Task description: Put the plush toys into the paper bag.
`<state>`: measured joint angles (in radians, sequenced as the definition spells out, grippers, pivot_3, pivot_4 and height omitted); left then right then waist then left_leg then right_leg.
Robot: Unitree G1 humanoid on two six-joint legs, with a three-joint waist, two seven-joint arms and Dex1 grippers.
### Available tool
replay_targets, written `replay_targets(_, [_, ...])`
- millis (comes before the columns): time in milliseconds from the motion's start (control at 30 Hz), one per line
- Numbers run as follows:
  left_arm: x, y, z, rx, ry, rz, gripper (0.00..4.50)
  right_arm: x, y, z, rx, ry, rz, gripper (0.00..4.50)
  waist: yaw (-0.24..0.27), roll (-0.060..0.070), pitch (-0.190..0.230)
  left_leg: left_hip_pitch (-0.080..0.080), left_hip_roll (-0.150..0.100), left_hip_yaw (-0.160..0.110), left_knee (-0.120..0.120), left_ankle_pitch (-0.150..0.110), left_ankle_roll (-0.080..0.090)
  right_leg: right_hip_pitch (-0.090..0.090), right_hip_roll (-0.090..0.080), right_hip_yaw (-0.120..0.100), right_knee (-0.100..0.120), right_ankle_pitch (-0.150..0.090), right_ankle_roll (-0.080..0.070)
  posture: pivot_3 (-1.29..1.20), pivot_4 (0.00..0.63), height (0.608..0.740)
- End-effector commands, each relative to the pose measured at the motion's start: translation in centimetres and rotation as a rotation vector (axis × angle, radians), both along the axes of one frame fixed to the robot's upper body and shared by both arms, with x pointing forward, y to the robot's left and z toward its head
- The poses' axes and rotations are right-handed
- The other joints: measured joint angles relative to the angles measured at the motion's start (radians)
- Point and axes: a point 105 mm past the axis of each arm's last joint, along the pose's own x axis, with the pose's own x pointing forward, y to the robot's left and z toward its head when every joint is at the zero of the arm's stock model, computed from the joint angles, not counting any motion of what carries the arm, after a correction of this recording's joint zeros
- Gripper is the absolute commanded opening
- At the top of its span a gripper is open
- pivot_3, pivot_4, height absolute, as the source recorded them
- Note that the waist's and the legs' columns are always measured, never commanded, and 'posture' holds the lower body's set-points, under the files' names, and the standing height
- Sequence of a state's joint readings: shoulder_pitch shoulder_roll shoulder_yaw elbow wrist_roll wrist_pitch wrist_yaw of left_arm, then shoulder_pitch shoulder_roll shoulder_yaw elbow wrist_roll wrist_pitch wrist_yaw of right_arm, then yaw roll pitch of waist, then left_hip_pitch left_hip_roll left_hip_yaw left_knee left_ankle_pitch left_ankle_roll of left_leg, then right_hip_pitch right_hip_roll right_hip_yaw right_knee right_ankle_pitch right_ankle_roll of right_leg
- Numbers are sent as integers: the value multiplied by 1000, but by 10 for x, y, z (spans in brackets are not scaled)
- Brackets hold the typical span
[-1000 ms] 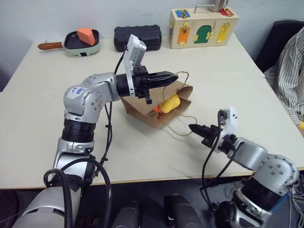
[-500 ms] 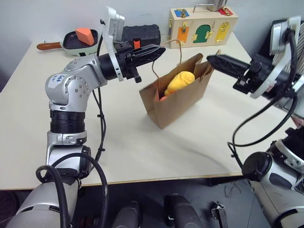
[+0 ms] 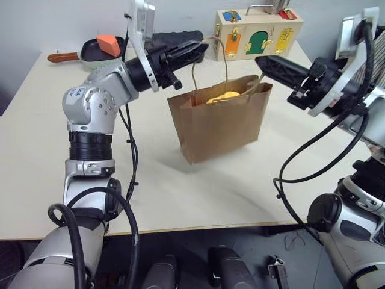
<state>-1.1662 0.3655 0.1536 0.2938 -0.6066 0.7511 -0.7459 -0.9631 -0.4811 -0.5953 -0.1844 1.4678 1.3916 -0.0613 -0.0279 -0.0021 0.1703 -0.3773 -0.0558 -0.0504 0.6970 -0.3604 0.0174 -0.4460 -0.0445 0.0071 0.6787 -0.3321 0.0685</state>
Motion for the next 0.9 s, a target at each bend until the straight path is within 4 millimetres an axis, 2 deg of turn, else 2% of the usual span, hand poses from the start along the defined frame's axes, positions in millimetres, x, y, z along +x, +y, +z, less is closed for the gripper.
replay_targets(33, [-1, 1, 9, -24, -25, -8, 0, -8, -4, 10, 26, -30, -6, 56, 1, 0, 0, 0, 0, 0, 0, 0, 0, 0, 0, 0, 0, 0, 0, 0, 150, 740])
replay_targets(167, [-4, -6, -7, 23, -9, -33, 0, -6, 0, -32, -162, 51, -61, 56, 2, 0, 0, 0, 0, 0, 0, 0, 1, 1, 0, 0, -1, 0, 0, 0, 150, 740])
replay_targets(300, [-12, -8, -18, 48, 7, -61, 0, -11, 2, -55, -271, 59, -87, 56, 2, 0, 0, -1, 0, 0, 0, 0, 1, 1, 0, 0, -2, 0, 0, 0, 150, 740])
replay_targets(400, [-17, -7, -20, 41, 22, -75, 0, -11, -1, -53, -258, 42, -107, 56, 0, 0, 0, -1, 1, 0, 0, 0, 1, 0, 0, 0, -2, 0, 0, 0, 150, 740])
replay_targets(633, [-19, -3, -19, 24, 47, -81, 0, -12, 1, -28, -149, -40, -86, 56, 3, 0, 0, -1, 1, 0, 1, 0, 1, 1, 0, 0, -2, 0, 0, 0, 150, 740])
replay_targets(667, [-20, -1, -18, 16, 50, -85, 201, -11, 2, -28, -147, -41, -83, 16, 3, 0, 0, -1, 1, 0, 1, 0, 1, 1, 0, 0, -2, 0, 0, 0, 150, 740])
replay_targets(767, [-24, 2, -13, -7, 47, -99, 974, -9, 4, -31, -164, -31, -77, 673, 3, 0, 0, -1, 1, 0, 1, 0, 1, 1, 0, 0, -2, 0, 0, 0, 150, 740])
replay_targets(900, [-38, 11, -4, -32, 25, -136, 2257, -13, 3, -31, -194, -53, -52, 2031, 3, 0, 0, -1, 1, 0, 1, 0, 1, 1, 0, 0, -2, 0, 0, 0, 150, 740])
